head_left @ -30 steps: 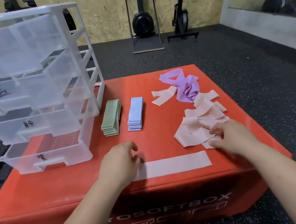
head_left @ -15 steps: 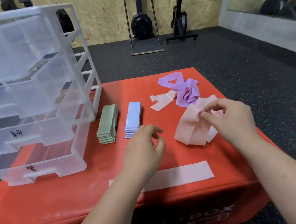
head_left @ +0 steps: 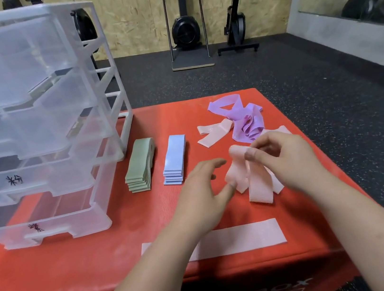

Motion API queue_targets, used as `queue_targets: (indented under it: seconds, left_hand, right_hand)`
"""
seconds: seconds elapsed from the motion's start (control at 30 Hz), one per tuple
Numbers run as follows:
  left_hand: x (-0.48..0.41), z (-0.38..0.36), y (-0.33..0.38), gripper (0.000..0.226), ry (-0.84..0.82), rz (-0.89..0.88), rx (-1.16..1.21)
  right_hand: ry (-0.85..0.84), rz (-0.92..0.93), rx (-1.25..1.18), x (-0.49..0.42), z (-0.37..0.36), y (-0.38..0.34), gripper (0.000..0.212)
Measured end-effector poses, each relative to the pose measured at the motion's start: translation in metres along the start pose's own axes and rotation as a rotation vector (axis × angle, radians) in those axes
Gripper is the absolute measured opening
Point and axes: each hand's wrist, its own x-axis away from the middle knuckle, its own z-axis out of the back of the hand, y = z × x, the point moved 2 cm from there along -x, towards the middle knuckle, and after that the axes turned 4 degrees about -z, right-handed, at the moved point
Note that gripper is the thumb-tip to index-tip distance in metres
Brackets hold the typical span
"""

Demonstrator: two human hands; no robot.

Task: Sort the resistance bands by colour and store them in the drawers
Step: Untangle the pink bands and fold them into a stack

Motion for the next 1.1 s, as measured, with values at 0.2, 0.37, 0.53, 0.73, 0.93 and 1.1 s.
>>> queue_targets:
  seconds: [0.2, 0.37, 0.53, 0.73, 0.93, 1.1]
  left_hand:
    - [-0.007, -0.008, 0.008, 0.056, 0.043, 0.069, 0.203]
    - [-0.014, -0.004, 0.004, 0.017, 0.097, 0.096, 0.308]
    - [-0.015, 0.003, -0.001, 0.016, 0.037, 0.118, 0.344]
    - [-0.013, 0.009, -0.007, 0.020, 0.039, 0.223, 0.418]
    - [-0.012, 0.012, -0.009, 0.016, 0.091, 0.266, 0.457]
    - [-0.012, 0.012, -0.012, 0.013, 0.110, 0.259, 0.414]
  right_hand:
    - [-0.187, -0.073, -0.359, 0.003, -0.014, -0.014, 0.014]
    - [-0.256, -0.111, -0.410, 0.005, -0.020, -0.017, 0.016]
    - [-0.174, -0.103, -0.374, -0.001, -0.012, -0.007, 0.011]
    - [-0.315, -0.078, -0.236, 0.000, -0.008, 0.002, 0.033]
    - [-0.253, -0.041, -0.165, 0.001, -0.007, 0.005, 0.040]
    - [-0.218, 0.016, -0.023, 0.001, -0.010, 0.005, 0.040]
